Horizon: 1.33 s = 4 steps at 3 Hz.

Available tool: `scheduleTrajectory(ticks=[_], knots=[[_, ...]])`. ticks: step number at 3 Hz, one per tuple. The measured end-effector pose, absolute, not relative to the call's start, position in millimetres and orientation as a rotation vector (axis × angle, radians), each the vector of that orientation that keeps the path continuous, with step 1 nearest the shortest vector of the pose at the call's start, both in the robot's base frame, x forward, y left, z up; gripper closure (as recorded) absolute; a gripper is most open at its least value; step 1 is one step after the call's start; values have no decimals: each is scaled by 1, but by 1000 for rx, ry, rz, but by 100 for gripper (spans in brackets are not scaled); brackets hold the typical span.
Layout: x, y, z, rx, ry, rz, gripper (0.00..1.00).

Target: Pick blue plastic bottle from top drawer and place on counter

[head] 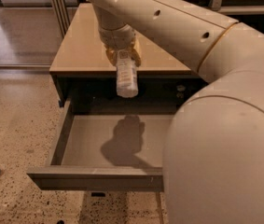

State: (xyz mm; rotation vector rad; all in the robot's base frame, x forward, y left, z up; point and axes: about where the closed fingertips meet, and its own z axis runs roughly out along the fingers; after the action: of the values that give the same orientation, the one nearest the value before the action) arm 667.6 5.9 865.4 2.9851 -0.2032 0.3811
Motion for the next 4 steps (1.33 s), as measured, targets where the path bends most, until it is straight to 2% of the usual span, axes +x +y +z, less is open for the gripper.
scheduleTrajectory(ticks=[1,2,4], knots=[[694,4,897,3071,-331,529,100],[692,-2,914,3241,-332,638,100],[637,31,871,3709,-169,601,100]])
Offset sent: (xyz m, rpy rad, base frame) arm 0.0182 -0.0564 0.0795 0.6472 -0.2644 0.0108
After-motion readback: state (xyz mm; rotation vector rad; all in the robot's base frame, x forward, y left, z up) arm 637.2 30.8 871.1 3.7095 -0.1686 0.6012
